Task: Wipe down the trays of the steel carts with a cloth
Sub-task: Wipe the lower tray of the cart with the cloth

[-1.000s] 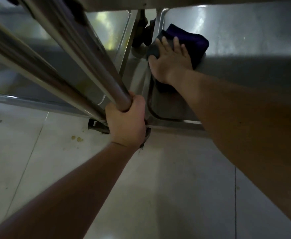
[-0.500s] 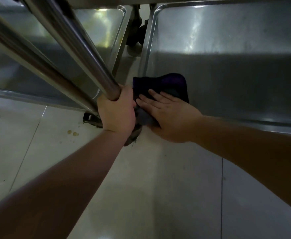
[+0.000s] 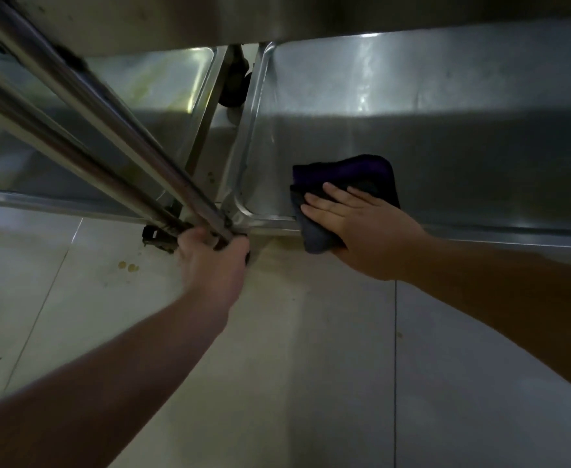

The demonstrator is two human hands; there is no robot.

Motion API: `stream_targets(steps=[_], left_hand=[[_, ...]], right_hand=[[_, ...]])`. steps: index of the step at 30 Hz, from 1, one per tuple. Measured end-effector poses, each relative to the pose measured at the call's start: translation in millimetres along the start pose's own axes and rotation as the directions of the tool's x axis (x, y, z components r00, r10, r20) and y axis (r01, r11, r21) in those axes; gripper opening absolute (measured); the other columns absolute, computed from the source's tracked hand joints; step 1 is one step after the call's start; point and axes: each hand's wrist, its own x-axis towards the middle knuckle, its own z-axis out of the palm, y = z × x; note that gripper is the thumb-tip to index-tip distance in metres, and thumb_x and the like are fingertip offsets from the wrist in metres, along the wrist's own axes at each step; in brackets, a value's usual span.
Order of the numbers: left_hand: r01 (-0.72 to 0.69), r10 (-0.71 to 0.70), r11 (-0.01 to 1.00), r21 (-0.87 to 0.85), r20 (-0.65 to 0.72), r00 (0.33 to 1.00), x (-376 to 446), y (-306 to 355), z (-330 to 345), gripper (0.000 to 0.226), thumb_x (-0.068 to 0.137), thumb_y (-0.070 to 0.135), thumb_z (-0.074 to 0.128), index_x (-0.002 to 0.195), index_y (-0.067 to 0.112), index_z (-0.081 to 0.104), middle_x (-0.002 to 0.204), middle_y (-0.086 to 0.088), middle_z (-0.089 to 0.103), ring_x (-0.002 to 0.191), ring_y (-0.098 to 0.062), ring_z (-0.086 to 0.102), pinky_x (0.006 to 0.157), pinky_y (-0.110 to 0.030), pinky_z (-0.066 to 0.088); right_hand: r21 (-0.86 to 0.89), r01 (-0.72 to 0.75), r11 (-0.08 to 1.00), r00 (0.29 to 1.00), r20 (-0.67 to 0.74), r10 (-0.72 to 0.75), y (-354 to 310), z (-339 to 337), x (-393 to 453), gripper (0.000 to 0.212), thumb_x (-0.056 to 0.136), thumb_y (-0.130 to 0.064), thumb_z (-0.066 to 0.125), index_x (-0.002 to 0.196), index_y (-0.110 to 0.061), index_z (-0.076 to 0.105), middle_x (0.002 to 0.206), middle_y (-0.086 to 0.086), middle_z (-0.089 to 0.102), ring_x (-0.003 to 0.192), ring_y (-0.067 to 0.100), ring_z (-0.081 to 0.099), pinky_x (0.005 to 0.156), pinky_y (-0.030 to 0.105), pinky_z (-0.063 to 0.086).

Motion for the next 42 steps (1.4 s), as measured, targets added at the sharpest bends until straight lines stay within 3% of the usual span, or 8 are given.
stream_targets(steps=[3,6,10,13,20,29,37,42], left_hand=[[0.008,-0.012,0.997,0.081,0.048,0.999,-18,-16,7,0.041,0.086,0.038,0.073,0.117,0.026,0.049,0.122,-0.004,0.057,0.097,-0.023,0.058,0.072,-0.034,0.044],[-0.23,0.187,0.951,0.208,0.206,0.961,-37,-11,20,0.035,0.084,0.042,0.071,0.113,0.028,0.055,0.112,0.001,0.058,0.095,-0.02,0.059,0.069,-0.033,0.044],[-0.675,0.52,0.669,0.309,0.454,0.723,-66,10,45,0.052,0.086,0.029,0.073,0.135,0.026,0.054,0.13,0.007,0.052,0.121,-0.017,0.052,0.102,-0.036,0.045],[-0.823,0.595,0.466,0.325,0.573,0.564,-83,26,63,0.064,0.086,0.031,0.069,0.146,0.027,0.046,0.148,0.007,0.044,0.135,-0.016,0.043,0.11,-0.032,0.035],[-0.908,0.578,0.276,0.316,0.7,0.419,-116,52,110,0.085,0.088,0.033,0.067,0.163,0.026,0.028,0.172,0.005,0.019,0.157,-0.017,0.021,0.125,-0.04,0.028],[-0.958,0.55,0.139,0.253,0.785,0.287,-154,61,162,0.101,0.091,0.039,0.061,0.168,0.032,-0.003,0.176,0.015,-0.008,0.16,-0.004,-0.011,0.127,-0.03,0.009],[-0.981,0.564,-0.016,0.194,0.812,0.152,-187,84,218,0.102,0.09,0.043,0.057,0.169,0.028,-0.007,0.176,0.013,-0.013,0.159,-0.005,-0.017,0.122,-0.019,-0.014],[-0.99,0.586,-0.061,0.125,0.807,0.065,-220,102,265,0.101,0.089,0.045,0.058,0.169,0.026,-0.002,0.177,0.008,-0.006,0.161,-0.008,-0.011,0.119,-0.018,-0.019]], right_hand=[[-0.007,-0.028,1.0,1.0,-0.003,0.028,18,2,-22,0.07,0.107,-0.049,0.039,0.166,-0.036,0.004,0.172,-0.015,0.003,0.159,0.011,-0.005,0.129,0.037,0.0],[-0.029,-0.05,0.998,0.999,-0.005,0.05,36,1,-44,0.07,0.107,-0.049,0.039,0.165,-0.037,0.002,0.172,-0.016,0.0,0.159,0.011,-0.007,0.128,0.036,-0.002],[-0.121,-0.07,0.99,0.997,-0.019,0.068,62,1,-80,0.07,0.105,-0.052,0.031,0.165,-0.033,0.001,0.171,-0.013,-0.004,0.159,0.013,-0.008,0.127,0.037,-0.002],[-0.147,-0.106,0.984,0.994,-0.019,0.104,84,0,-112,0.071,0.103,-0.054,0.026,0.165,-0.033,-0.001,0.169,-0.014,-0.008,0.158,0.013,-0.011,0.126,0.036,-0.005],[-0.224,-0.199,0.954,0.979,-0.006,0.203,148,-7,-202,0.075,0.103,-0.052,0.033,0.165,-0.032,-0.005,0.172,-0.009,-0.001,0.159,0.018,-0.005,0.128,0.041,0.003],[-0.236,-0.336,0.912,0.936,0.023,0.351,214,-21,-297,0.076,0.099,-0.059,0.023,0.161,-0.036,-0.015,0.171,-0.012,-0.008,0.158,0.015,-0.012,0.127,0.039,-0.001],[-0.228,-0.475,0.85,0.869,0.033,0.494,260,-28,-367,0.083,0.098,-0.061,0.032,0.161,-0.041,-0.018,0.17,-0.017,-0.012,0.154,0.004,-0.023,0.127,0.036,-0.002],[-0.195,-0.519,0.832,0.844,0.035,0.535,277,-33,-394,0.078,0.095,-0.068,0.016,0.16,-0.045,-0.019,0.17,-0.017,-0.008,0.155,0.006,-0.02,0.126,0.038,-0.001]])
